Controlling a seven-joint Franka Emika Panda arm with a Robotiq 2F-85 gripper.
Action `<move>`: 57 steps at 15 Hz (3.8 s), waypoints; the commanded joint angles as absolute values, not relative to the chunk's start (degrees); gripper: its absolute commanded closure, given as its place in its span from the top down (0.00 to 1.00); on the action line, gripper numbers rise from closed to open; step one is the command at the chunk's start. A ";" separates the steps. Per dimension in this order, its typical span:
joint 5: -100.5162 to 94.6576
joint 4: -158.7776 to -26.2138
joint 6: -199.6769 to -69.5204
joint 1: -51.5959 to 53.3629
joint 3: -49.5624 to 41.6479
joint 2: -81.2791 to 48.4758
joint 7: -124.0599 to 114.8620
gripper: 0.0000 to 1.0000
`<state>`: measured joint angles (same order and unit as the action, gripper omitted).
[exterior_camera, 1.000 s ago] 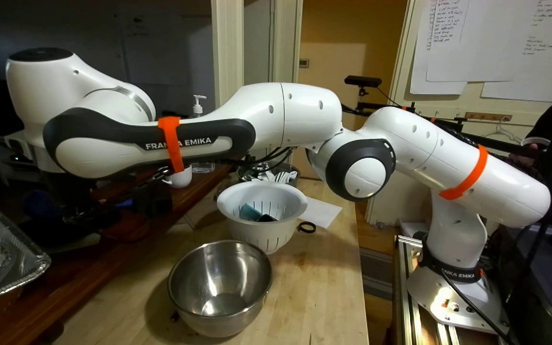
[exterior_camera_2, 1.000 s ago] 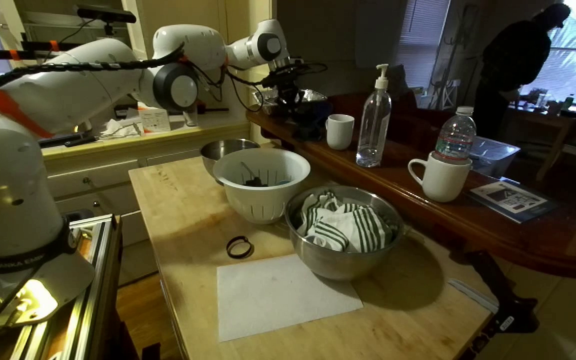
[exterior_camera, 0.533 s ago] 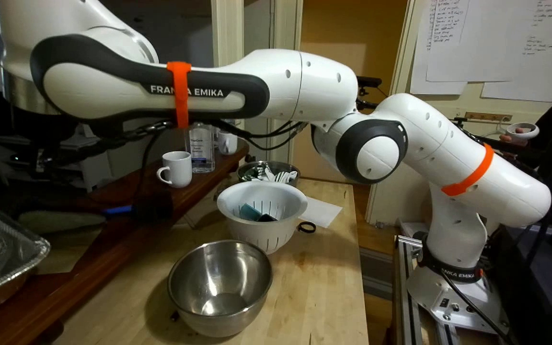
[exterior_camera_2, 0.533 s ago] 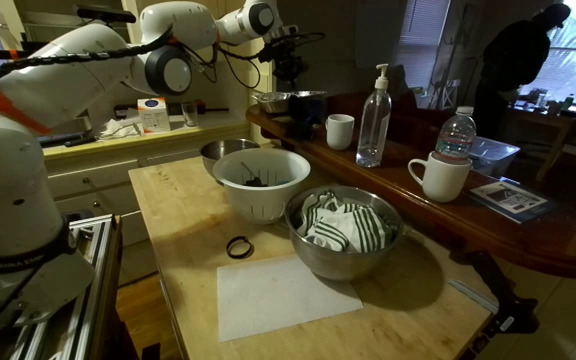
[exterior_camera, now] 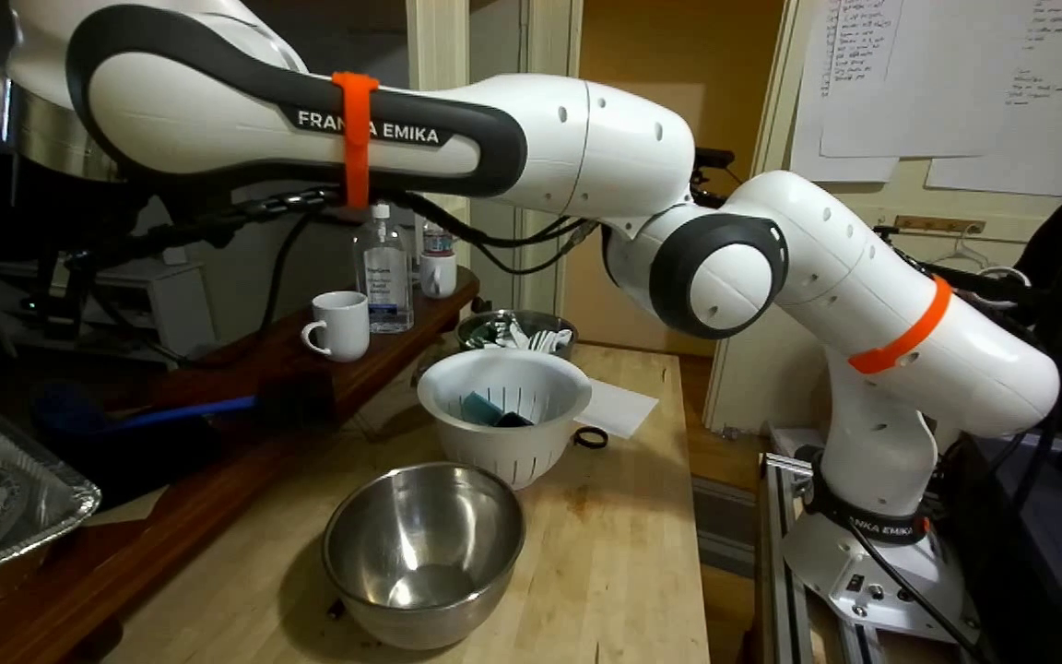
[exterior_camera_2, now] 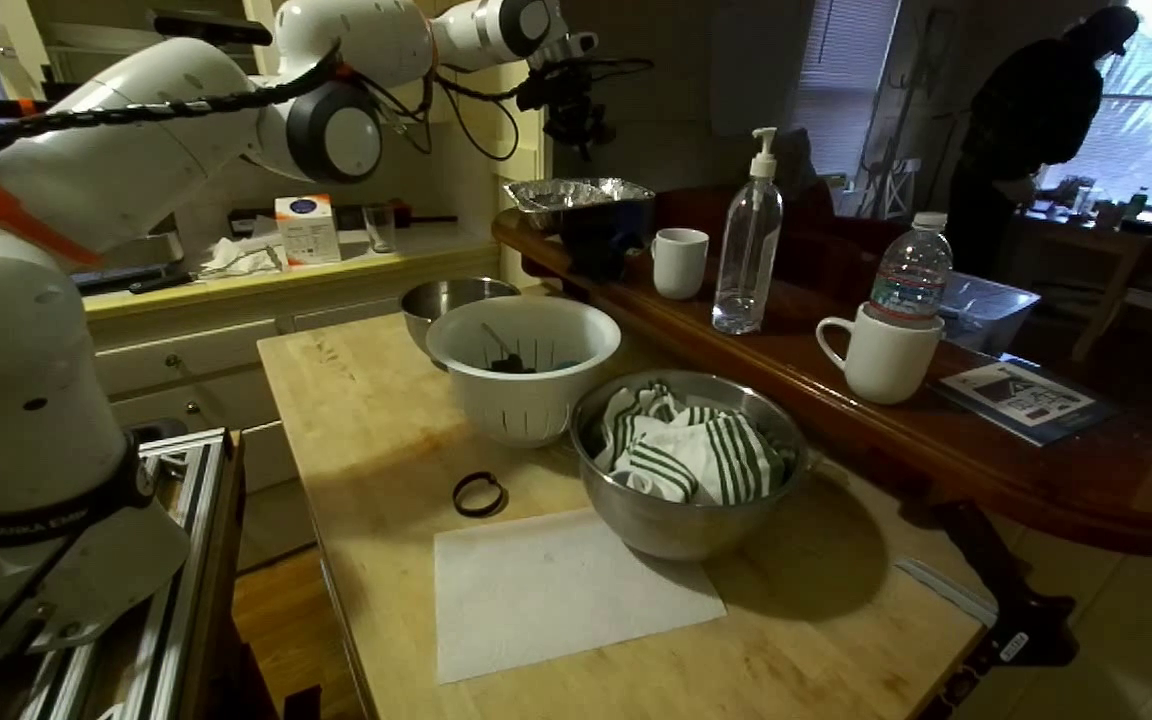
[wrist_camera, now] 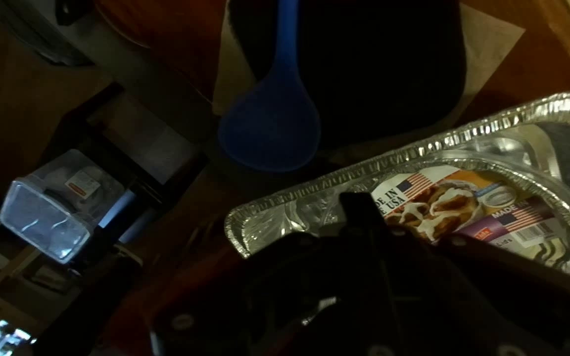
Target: Pick up the pot holder and place it on the small silver bowl
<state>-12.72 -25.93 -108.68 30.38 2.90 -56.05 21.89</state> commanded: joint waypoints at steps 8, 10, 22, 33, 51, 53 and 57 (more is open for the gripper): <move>-11.91 -24.86 -85.03 30.31 3.90 -60.88 34.40 0.40; -14.38 -24.63 -80.73 31.25 2.43 -61.62 36.25 0.56; -18.28 -25.05 -91.06 32.39 0.00 -63.39 38.45 1.00; -17.04 -25.05 -94.49 31.89 0.28 -65.14 40.20 0.39; -13.48 -26.55 -91.15 29.88 2.62 -60.10 40.56 0.03; -13.20 -26.45 -91.83 29.52 2.78 -59.47 39.09 0.03; -12.47 -26.36 -93.15 28.80 3.01 -58.63 35.33 0.03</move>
